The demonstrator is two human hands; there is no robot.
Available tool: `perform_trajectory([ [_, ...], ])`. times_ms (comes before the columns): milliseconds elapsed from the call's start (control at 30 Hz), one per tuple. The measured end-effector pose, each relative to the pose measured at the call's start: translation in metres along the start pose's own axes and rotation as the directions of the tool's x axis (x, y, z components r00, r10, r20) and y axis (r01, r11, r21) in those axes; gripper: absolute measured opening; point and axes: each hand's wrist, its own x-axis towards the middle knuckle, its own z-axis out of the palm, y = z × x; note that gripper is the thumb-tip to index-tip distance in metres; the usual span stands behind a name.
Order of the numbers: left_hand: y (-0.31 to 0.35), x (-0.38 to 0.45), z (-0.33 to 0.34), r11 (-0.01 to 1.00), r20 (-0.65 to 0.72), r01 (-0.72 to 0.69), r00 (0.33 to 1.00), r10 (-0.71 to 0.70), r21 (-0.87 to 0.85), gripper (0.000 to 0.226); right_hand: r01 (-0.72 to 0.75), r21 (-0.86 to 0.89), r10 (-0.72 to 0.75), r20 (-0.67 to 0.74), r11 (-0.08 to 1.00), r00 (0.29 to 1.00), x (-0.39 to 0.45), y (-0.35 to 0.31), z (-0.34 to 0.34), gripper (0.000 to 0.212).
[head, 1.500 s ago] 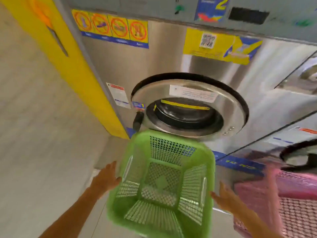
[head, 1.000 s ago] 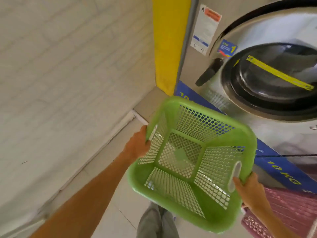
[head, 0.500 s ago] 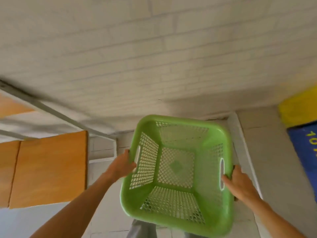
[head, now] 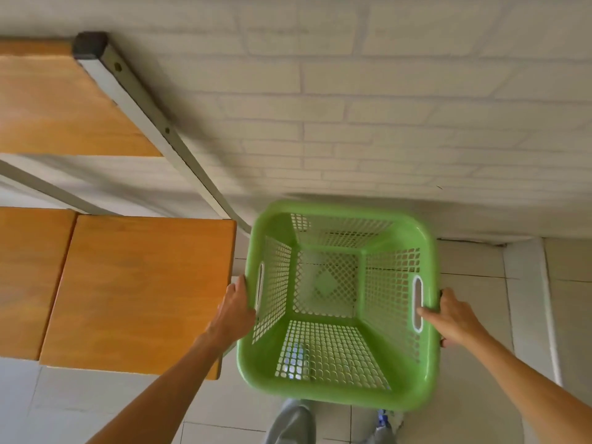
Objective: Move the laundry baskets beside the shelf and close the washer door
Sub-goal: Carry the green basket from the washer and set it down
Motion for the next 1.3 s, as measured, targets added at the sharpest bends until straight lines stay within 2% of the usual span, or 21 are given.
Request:
perform_trajectory([
  [133,-0.006,0.015,0.006,1.000,-0.040,0.018,0.999,-0.018,-0.018,0.057,-0.059,0.091,0.061,-0.020,0.994,0.998,0.017,-0.014,0.004,0.041],
  [267,-0.010,0.023,0.002,0.999,0.017,0.013,1.000,-0.013,-0.045,0.067,-0.108,0.133,0.115,-0.043,0.985,0.992,0.020,-0.017,0.005,0.043],
  [367,-0.004,0.023,-0.006,0.998,0.081,0.036,0.996,-0.032,-0.055,0.079,-0.086,0.156,0.099,-0.080,0.984,0.992,0.014,-0.019,0.004,0.043],
  [433,0.008,0.018,-0.014,0.999,0.122,0.029,0.992,-0.025,-0.035,0.085,-0.021,0.141,0.035,-0.099,0.990,0.995,0.002,-0.024,-0.002,0.048],
  [567,0.053,-0.021,-0.056,0.994,0.145,-0.093,0.986,0.085,0.053,0.090,0.165,0.033,-0.160,-0.119,0.986,0.980,-0.065,-0.040,-0.034,0.060],
  [667,0.105,-0.074,-0.104,0.984,0.149,-0.143,0.981,0.126,0.109,0.090,0.169,0.011,-0.167,-0.109,0.986,0.980,-0.148,-0.047,-0.072,0.065],
  [733,0.142,-0.110,-0.134,0.947,0.136,-0.179,0.980,0.147,0.268,0.100,0.152,-0.127,-0.167,-0.116,0.980,0.979,-0.200,-0.043,-0.096,0.067],
  [833,0.199,-0.161,-0.166,0.813,0.134,-0.320,0.947,0.293,0.486,0.111,0.118,-0.252,-0.165,-0.175,0.960,0.971,-0.268,-0.023,-0.129,0.068],
  [933,0.257,-0.200,-0.179,0.671,0.159,-0.458,0.875,0.458,0.583,0.108,0.038,-0.187,-0.084,-0.241,0.982,0.967,-0.331,0.019,-0.152,0.070],
  [1067,0.337,-0.237,-0.154,0.394,0.295,-0.587,0.751,0.591,0.707,0.098,-0.138,0.024,0.138,-0.353,0.990,0.925,-0.414,0.111,-0.157,0.092],
  [1167,0.404,-0.280,-0.111,0.204,0.401,-0.674,0.626,0.669,0.710,0.093,-0.203,0.292,0.312,-0.395,0.934,0.864,-0.472,0.198,-0.145,0.073],
  [1300,0.479,-0.378,-0.020,-0.024,0.543,-0.743,0.467,0.698,0.669,0.086,-0.364,0.424,0.530,-0.387,0.829,0.755,-0.568,0.326,-0.099,0.063],
])
